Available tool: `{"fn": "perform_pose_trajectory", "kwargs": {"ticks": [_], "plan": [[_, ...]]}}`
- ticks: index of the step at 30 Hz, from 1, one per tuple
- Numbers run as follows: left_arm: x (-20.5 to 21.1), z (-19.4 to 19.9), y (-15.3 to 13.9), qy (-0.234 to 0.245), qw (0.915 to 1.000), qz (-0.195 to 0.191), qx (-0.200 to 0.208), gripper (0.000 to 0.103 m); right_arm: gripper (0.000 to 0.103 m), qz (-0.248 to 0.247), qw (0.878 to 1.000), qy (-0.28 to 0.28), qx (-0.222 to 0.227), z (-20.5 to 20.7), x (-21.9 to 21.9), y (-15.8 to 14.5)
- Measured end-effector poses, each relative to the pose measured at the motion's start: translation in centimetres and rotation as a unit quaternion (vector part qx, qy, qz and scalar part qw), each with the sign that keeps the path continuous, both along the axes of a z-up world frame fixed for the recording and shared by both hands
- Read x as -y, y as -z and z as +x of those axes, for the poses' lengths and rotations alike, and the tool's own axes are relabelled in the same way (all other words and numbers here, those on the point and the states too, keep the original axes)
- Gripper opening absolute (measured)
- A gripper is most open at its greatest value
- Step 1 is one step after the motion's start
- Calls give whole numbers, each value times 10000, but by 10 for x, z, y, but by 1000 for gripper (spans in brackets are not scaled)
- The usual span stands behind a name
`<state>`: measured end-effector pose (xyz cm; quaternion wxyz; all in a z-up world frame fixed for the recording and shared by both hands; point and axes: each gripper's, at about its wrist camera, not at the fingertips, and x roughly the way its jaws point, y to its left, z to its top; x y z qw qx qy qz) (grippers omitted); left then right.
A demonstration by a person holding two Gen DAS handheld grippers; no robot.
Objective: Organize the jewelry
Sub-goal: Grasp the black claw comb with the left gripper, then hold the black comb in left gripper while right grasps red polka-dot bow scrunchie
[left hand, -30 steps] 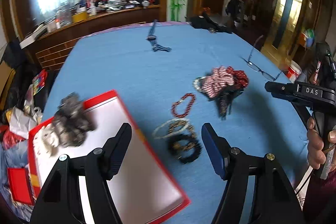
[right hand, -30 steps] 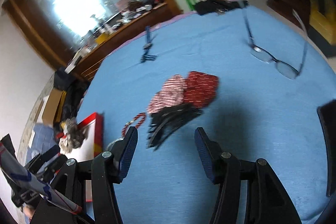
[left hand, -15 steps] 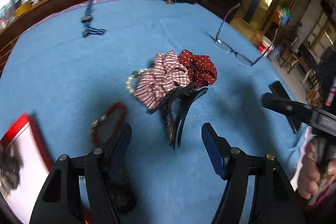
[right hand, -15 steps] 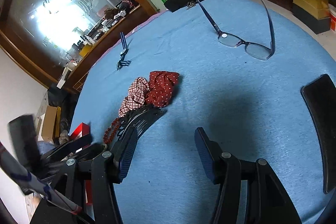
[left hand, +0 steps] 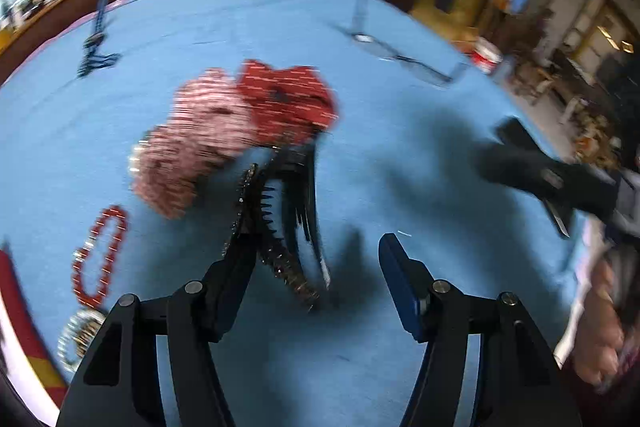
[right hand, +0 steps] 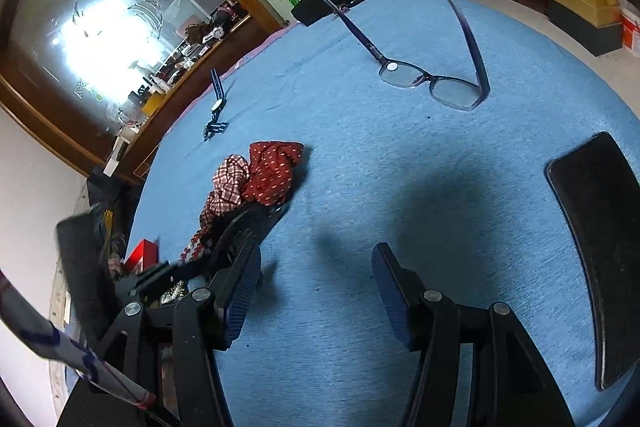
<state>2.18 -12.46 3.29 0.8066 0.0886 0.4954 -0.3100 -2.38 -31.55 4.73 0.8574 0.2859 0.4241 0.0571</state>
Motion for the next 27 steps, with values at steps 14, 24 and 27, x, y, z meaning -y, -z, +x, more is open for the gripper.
{"fn": "perform_pose_trajectory", "kwargs": {"ticks": [14, 24, 27], "plan": [[0, 12, -3, -397, 9965, 524, 513, 64, 63, -55, 10000, -5, 82, -2, 3, -3], [-1, 22, 11, -700, 9947, 482, 574, 28, 63, -101, 9999, 106, 54, -5, 5, -6], [-13, 19, 6, -867, 9946, 228, 531, 26, 63, -109, 9999, 89, 40, -2, 1, -9]]}}
